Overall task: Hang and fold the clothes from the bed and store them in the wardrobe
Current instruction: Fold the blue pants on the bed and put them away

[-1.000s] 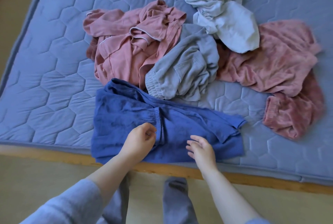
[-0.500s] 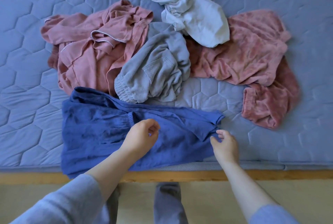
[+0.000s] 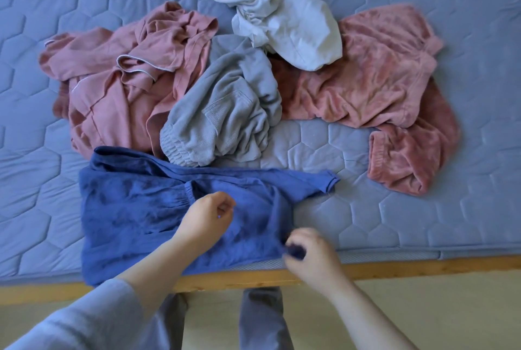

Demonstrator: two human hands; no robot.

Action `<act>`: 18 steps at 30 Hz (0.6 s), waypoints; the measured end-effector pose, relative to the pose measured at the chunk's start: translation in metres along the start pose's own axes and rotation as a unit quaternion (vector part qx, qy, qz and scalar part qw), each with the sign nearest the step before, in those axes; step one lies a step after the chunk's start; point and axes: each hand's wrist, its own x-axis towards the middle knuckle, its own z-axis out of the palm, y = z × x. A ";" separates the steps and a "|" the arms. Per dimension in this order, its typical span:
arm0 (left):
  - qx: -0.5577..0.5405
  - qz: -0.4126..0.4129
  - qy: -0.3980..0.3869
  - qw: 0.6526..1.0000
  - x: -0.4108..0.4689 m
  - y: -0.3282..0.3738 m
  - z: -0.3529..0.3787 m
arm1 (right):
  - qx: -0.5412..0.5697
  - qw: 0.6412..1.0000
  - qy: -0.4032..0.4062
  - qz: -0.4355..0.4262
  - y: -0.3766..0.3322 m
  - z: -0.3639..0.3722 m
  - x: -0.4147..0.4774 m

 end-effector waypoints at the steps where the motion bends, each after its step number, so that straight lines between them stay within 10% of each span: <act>1: 0.008 -0.001 0.003 1.000 0.002 -0.001 -0.003 | -0.013 0.999 -0.037 -0.018 0.002 0.005 -0.007; 9: 0.037 0.009 0.015 0.999 0.019 0.004 -0.009 | 0.002 0.975 0.177 0.135 0.026 -0.021 0.021; 18: 0.126 0.087 0.034 0.988 0.058 0.032 0.009 | -0.027 0.981 0.138 0.130 0.052 -0.060 0.081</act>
